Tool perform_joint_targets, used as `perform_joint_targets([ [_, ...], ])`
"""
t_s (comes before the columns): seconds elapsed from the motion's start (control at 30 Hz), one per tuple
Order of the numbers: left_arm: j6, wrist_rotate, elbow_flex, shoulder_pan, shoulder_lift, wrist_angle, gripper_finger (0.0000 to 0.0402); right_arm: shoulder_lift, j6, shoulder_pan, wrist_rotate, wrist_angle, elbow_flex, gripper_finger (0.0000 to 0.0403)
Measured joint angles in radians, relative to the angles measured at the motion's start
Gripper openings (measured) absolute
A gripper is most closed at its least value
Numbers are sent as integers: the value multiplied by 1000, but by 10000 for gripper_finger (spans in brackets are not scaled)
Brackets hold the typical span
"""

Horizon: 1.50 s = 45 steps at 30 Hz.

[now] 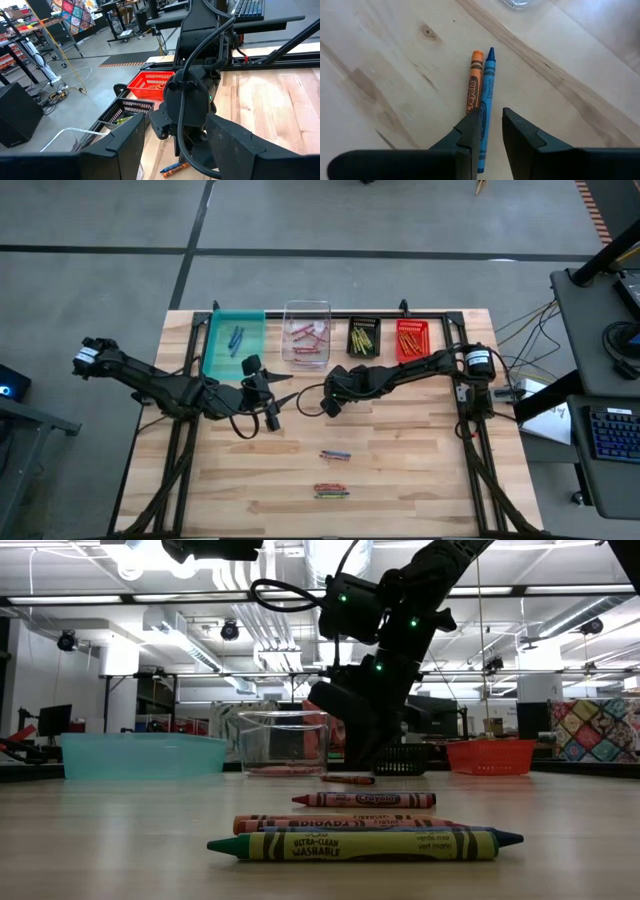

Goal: Sort crayons
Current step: Put the blue crayon into the green transparent bin

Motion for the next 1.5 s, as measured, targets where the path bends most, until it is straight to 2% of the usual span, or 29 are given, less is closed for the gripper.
perform_joint_targets([
  [0.57,0,0,0,0,-1,-2,192,-3,-7,-2,10,29,-40,68],
  [1.07,0,1,0,0,-1,-11,192,-8,-49,-4,9,22,2,68],
  [1.5,0,1,0,0,-2,-15,192,-8,-50,-5,36,23,-38,68],
])
